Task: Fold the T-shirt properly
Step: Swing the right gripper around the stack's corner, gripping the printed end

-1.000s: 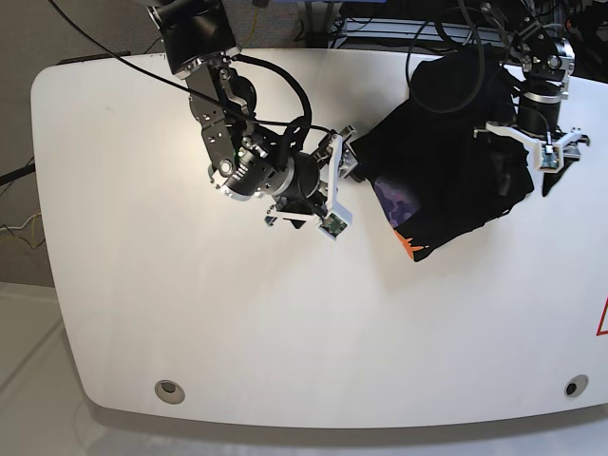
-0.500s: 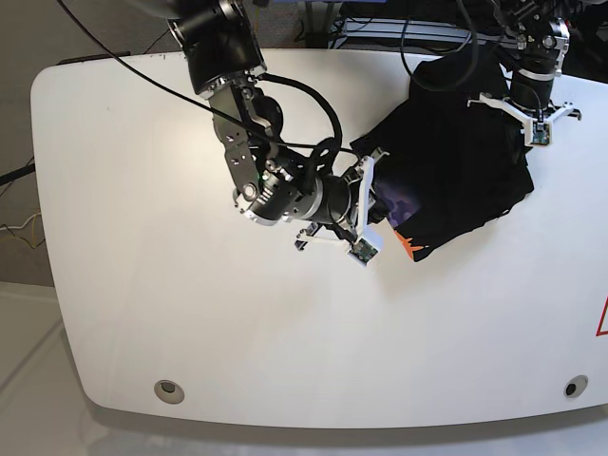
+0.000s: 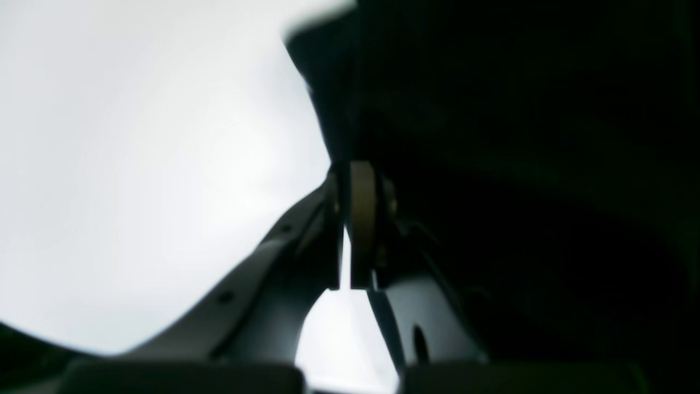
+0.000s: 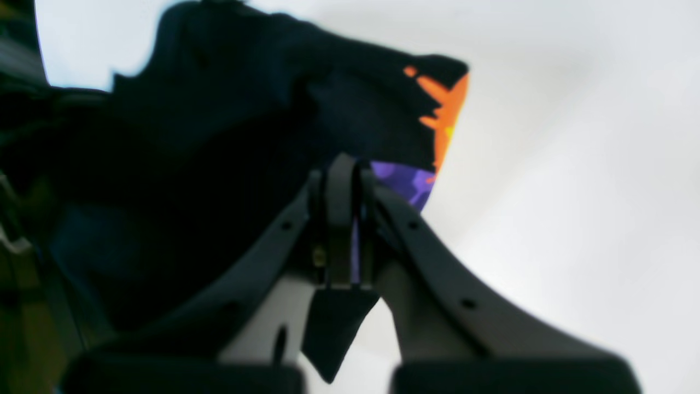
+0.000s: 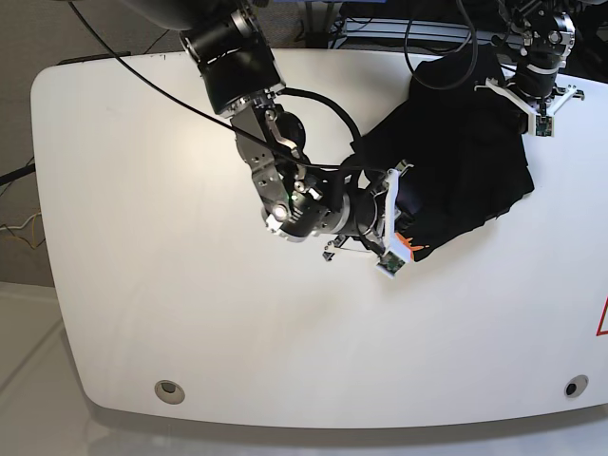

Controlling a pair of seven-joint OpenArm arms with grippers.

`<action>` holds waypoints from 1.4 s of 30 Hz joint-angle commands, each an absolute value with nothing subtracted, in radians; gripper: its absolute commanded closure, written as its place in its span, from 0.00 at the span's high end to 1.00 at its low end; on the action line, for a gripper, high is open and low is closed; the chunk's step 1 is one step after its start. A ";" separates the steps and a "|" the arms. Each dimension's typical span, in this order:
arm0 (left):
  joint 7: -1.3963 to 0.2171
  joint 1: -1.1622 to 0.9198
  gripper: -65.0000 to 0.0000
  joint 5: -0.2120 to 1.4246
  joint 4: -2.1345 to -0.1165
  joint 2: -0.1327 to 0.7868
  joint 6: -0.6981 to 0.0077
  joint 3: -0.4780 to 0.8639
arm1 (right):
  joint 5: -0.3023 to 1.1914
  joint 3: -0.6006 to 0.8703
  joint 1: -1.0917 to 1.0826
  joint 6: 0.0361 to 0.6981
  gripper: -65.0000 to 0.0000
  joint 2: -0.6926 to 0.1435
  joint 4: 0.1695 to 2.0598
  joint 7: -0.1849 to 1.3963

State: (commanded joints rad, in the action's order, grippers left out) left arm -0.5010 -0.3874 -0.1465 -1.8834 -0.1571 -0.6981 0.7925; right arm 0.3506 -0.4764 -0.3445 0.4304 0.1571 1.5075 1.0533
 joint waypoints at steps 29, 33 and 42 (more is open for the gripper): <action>-0.590 -0.383 0.00 -0.148 -1.865 -0.157 -0.698 0.756 | 0.344 -0.489 -0.349 0.435 0.00 0.157 1.075 0.750; -0.588 -0.357 0.00 -0.148 -1.811 -0.157 -0.698 0.751 | 0.302 -0.484 -0.315 0.435 0.00 0.150 1.076 0.740; -0.573 -0.245 0.00 -0.151 -1.610 -0.157 -0.698 0.743 | 0.216 -0.470 -0.229 0.432 0.00 0.093 1.145 0.740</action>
State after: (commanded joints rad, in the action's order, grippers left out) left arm -0.5731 -0.2447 -0.1511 -1.6103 -0.1571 -0.6981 0.7434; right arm 0.2156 -0.4703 -0.2294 0.4319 0.0928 1.1454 0.7403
